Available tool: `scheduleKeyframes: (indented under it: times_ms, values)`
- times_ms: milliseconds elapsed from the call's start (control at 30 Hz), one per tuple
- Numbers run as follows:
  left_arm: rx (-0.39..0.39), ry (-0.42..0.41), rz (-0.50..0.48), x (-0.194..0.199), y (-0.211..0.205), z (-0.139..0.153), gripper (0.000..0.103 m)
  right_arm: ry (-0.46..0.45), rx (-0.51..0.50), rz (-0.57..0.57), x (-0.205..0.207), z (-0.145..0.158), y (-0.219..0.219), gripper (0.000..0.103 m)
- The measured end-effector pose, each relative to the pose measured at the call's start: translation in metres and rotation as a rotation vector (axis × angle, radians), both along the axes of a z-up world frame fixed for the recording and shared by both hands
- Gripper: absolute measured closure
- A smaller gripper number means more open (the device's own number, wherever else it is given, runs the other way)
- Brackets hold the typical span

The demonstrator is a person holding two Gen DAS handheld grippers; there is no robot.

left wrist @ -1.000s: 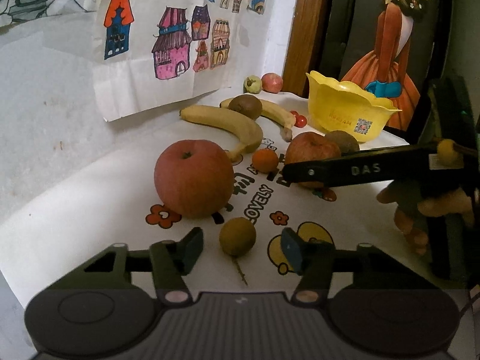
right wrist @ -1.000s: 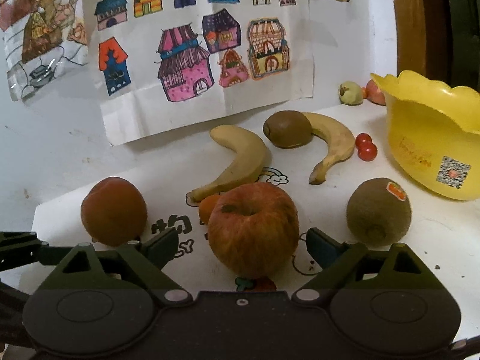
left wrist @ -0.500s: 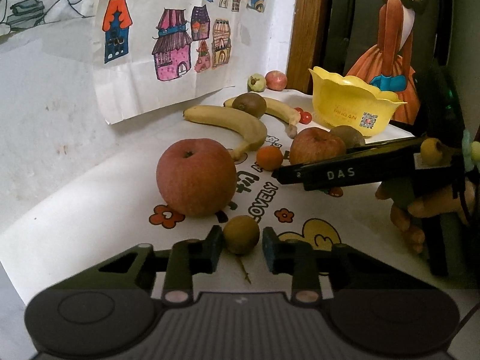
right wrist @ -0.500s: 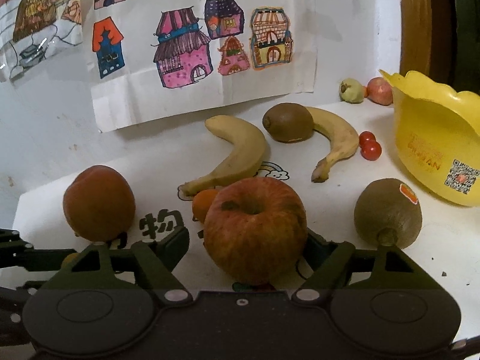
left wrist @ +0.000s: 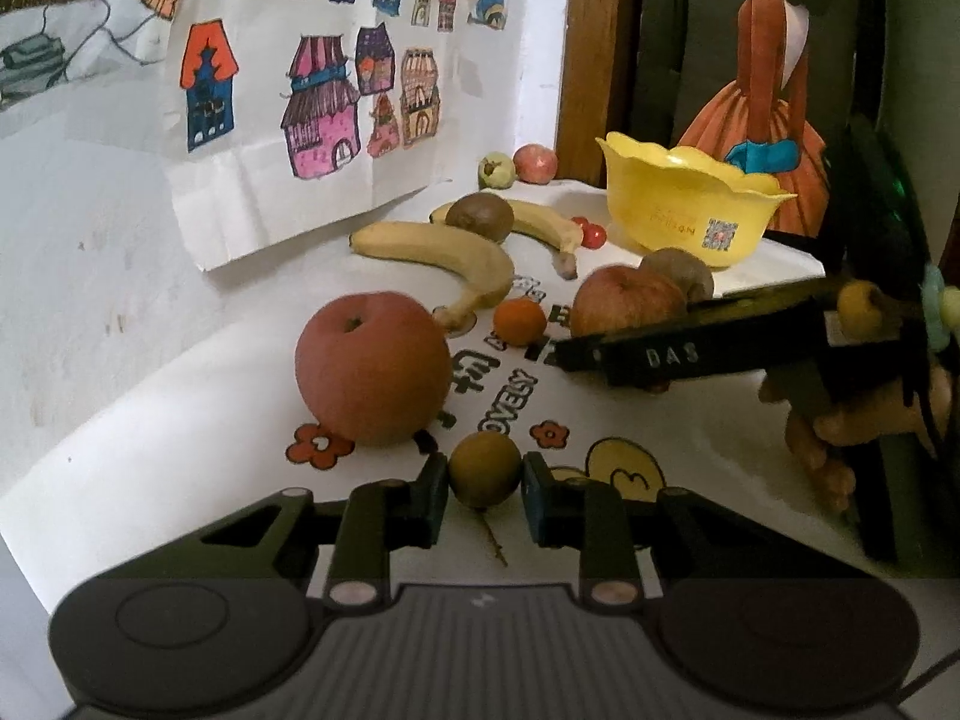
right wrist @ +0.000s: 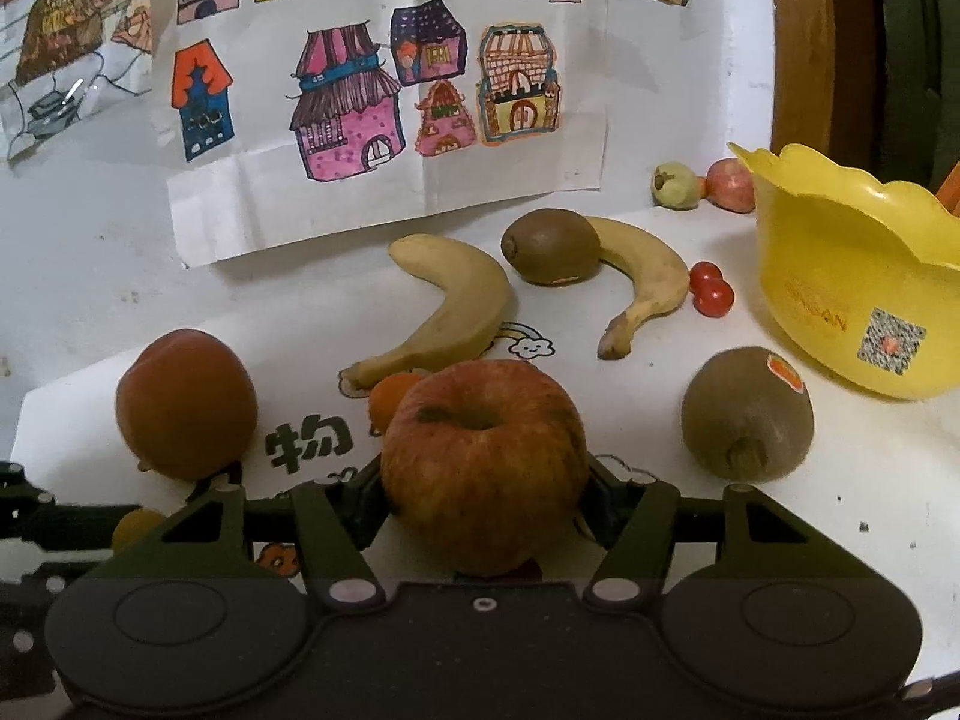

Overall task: Organize fruits
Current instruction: 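Carry both fruits into the yellow bowl and open both tools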

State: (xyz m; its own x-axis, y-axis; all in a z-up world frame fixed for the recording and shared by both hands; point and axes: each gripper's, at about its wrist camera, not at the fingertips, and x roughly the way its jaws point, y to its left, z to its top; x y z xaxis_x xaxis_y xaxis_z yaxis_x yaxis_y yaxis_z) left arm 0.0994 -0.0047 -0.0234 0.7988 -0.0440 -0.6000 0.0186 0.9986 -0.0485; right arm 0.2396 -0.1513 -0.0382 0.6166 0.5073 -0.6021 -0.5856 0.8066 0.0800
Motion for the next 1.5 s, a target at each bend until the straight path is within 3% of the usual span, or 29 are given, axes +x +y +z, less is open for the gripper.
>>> scheduleKeyframes:
  times_ms: [133,467,733,867,1033,1267,1500]
  values:
    - [0.012,-0.034,-0.015,-0.001,-0.004,0.013,0.074,0.019,0.046,-0.008,-0.008,0.004,-0.013,0.039]
    - [-0.004,-0.177,-0.033,0.023,-0.008,0.074,0.074,-0.058,0.136,-0.036,-0.028,0.049,-0.059,0.038]
    - [-0.013,-0.341,-0.069,0.079,-0.027,0.141,0.074,-0.154,0.136,-0.093,-0.004,0.098,-0.098,0.038]
    - [-0.052,-0.378,-0.112,0.124,-0.045,0.157,0.074,-0.207,0.108,-0.138,0.019,0.119,-0.116,0.038]
    - [-0.095,-0.382,-0.175,0.185,-0.072,0.150,0.074,-0.227,0.079,-0.215,0.064,0.124,-0.141,0.038]
    - [-0.149,-0.301,-0.239,0.267,-0.108,0.110,0.074,-0.196,0.033,-0.282,0.127,0.097,-0.160,0.038]
    - [-0.183,-0.205,-0.233,0.322,-0.126,0.074,0.074,-0.147,-0.035,-0.265,0.169,0.073,-0.162,0.038]
